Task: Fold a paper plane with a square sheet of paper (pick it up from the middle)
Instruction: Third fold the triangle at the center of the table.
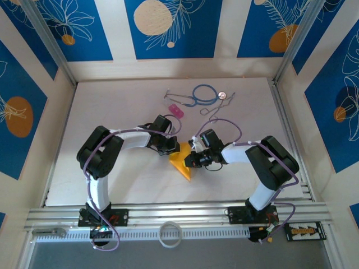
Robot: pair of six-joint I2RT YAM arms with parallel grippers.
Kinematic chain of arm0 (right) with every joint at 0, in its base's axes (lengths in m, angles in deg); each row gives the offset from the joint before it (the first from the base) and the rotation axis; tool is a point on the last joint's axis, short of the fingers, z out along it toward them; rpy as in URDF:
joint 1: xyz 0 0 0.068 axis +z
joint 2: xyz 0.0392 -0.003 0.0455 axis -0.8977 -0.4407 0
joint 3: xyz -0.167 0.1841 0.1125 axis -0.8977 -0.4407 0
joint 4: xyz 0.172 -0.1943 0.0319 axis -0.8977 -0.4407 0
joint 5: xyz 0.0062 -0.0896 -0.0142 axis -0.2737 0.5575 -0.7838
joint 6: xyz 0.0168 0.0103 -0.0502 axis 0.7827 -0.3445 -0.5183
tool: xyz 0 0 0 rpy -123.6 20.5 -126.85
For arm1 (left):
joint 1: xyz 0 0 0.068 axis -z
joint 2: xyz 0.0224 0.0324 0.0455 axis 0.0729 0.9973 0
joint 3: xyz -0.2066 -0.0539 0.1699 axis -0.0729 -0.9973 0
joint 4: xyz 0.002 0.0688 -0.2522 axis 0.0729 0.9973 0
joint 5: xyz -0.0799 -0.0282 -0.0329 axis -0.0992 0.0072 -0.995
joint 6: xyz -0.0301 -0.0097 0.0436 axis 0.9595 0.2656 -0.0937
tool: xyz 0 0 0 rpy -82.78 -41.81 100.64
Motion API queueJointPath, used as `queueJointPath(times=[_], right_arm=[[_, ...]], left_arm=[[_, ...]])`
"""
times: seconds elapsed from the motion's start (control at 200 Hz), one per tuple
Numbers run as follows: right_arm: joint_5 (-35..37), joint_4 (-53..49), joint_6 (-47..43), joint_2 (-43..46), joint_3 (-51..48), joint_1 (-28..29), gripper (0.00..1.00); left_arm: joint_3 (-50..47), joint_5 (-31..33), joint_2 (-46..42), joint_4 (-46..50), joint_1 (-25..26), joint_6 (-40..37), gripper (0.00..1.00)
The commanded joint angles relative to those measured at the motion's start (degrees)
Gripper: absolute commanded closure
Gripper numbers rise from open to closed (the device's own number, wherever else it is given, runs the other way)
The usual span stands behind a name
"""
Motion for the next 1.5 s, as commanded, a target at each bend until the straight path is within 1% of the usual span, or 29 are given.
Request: queueJointPath(times=[0.0,0.47,0.99,1.496], right_arm=[[0.1,-1.3,-1.2,0.1,0.4,-0.3,0.99],[0.4,-1.7,-1.0,-0.4,0.4,0.2,1.0],[1.5,-2.3,-0.7,1.5,-0.4,0.8,1.0],[1.5,-2.4,-1.0,-0.3,-0.1,0.9,1.0]], left_arm=[[-0.9,0.8,0.9,2.0,-0.5,0.0,0.9],[-0.9,0.6,1.0,1.9,-0.5,0.1,0.9],[-0.6,0.7,0.9,2.1,-0.5,0.0,0.9],[-0.6,0.6,1.0,2.0,-0.5,0.4,0.9]])
